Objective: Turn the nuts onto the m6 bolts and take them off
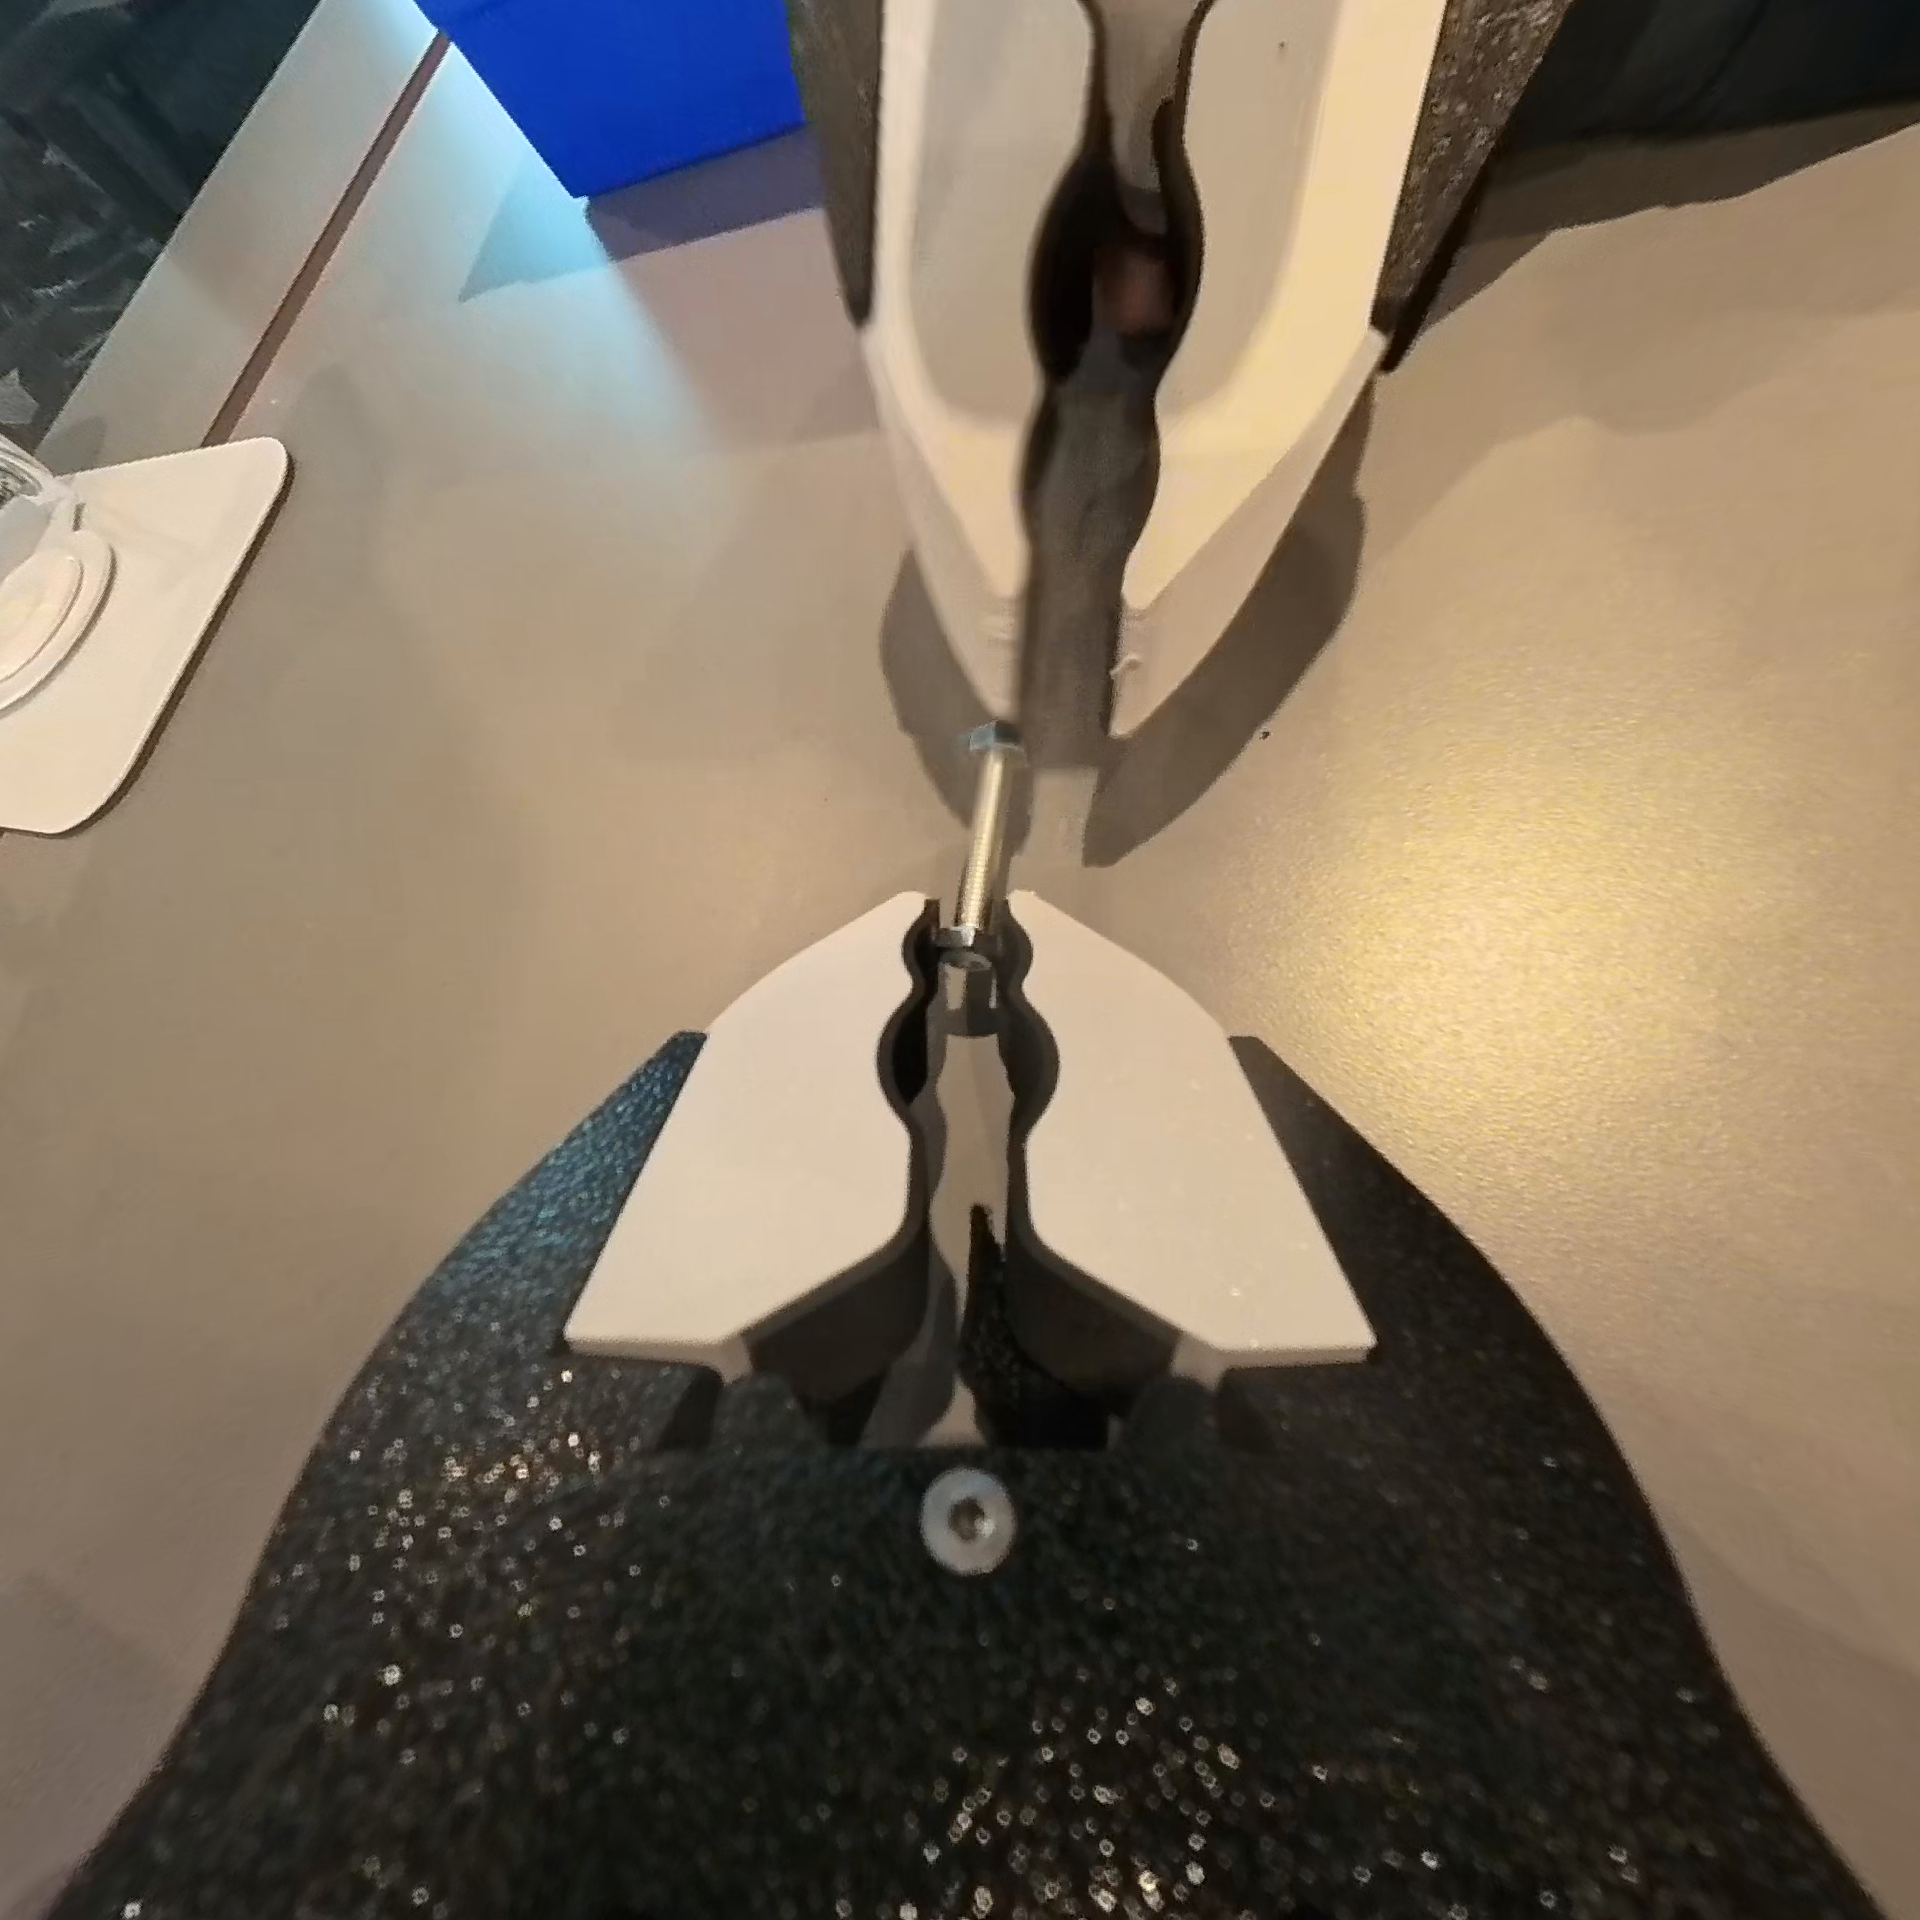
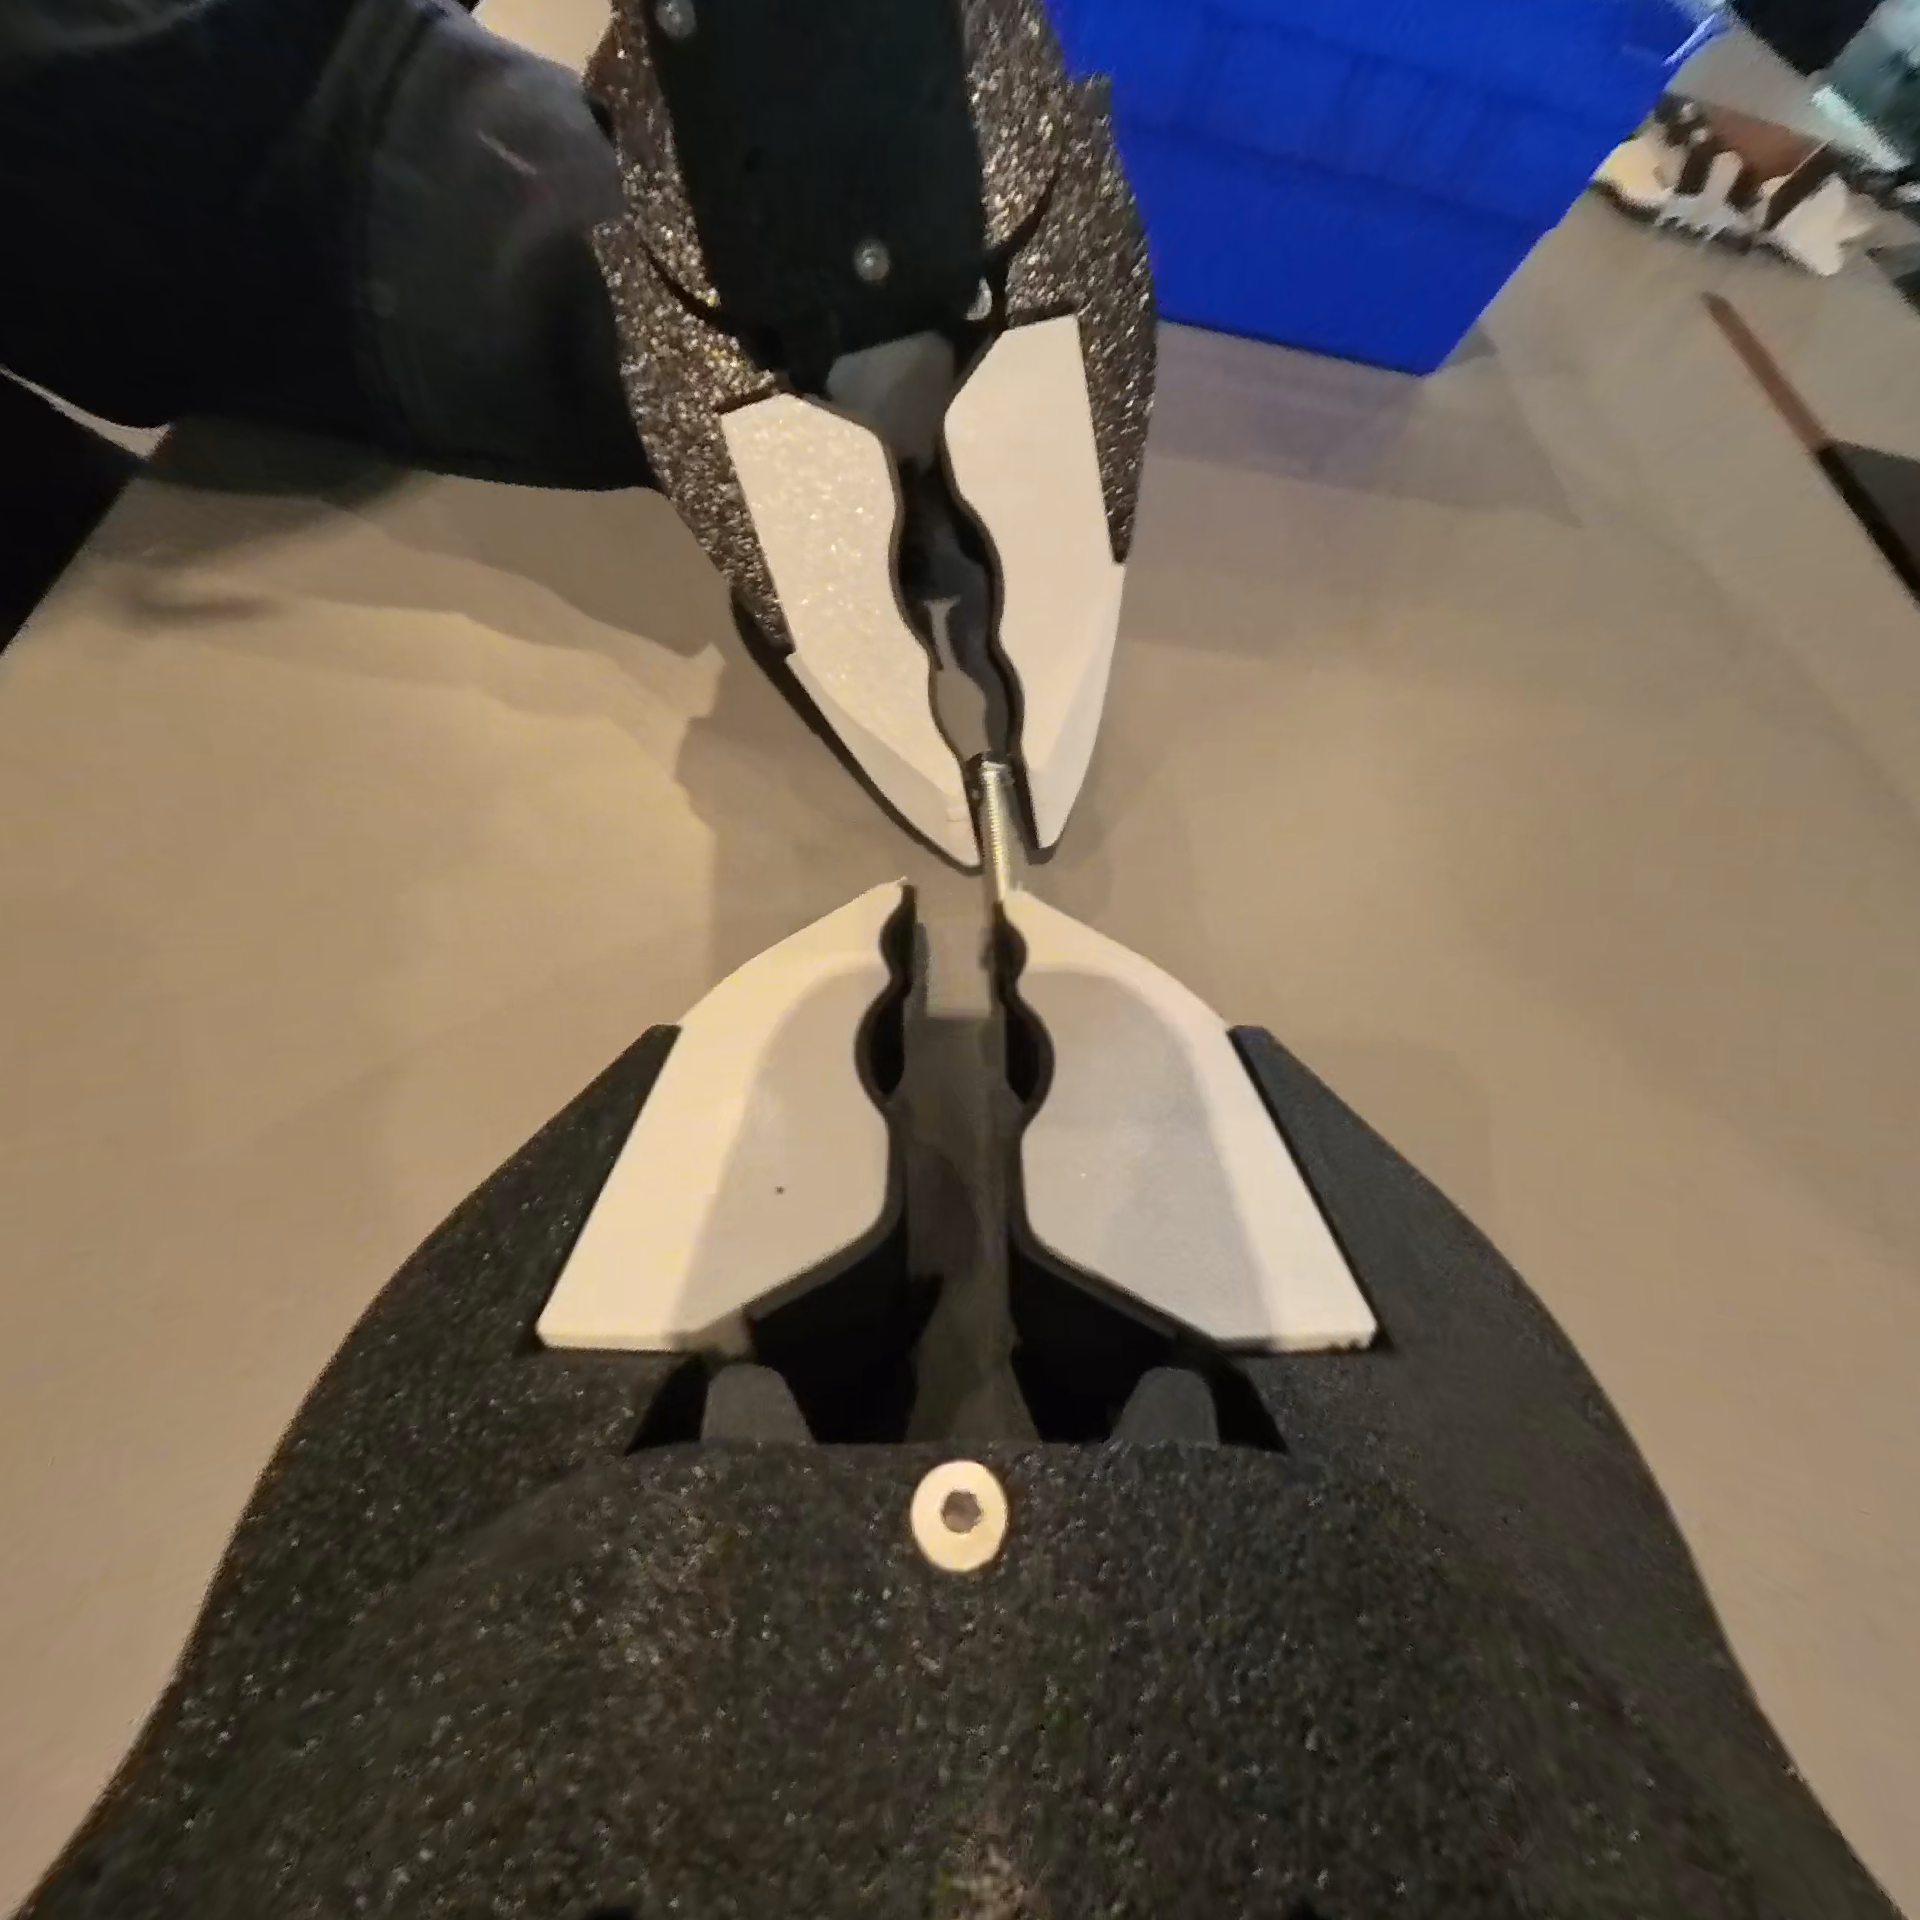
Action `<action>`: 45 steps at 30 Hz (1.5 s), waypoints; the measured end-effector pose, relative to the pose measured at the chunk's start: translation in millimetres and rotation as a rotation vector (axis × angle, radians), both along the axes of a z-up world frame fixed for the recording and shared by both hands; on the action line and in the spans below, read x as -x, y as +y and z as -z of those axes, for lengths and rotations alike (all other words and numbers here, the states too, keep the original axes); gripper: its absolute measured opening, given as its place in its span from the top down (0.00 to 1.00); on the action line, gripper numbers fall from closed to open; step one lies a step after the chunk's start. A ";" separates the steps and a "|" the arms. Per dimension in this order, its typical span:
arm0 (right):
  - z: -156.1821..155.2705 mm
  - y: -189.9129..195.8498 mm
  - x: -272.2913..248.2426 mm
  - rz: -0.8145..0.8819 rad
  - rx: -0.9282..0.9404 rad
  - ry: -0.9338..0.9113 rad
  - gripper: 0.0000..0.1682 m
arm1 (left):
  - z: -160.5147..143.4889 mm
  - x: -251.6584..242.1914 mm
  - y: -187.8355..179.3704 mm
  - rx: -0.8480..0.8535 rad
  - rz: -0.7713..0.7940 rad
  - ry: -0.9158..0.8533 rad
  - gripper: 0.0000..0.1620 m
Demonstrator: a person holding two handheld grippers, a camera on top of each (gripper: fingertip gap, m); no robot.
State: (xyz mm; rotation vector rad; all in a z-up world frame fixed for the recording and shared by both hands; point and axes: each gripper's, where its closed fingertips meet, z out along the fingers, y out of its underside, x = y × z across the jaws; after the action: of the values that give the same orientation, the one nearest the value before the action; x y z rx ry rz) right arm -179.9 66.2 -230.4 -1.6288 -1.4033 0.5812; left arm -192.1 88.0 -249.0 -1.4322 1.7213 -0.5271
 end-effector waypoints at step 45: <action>-0.7 1.8 2.3 0.008 -0.096 -0.034 0.80 | 0.3 0.8 -0.4 0.011 0.003 0.004 0.94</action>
State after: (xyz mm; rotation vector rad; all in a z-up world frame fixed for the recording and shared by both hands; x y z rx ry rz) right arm -182.2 67.9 -229.7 -1.5741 -1.4268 0.4759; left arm -193.0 87.6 -249.3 -1.4395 1.7260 -0.5365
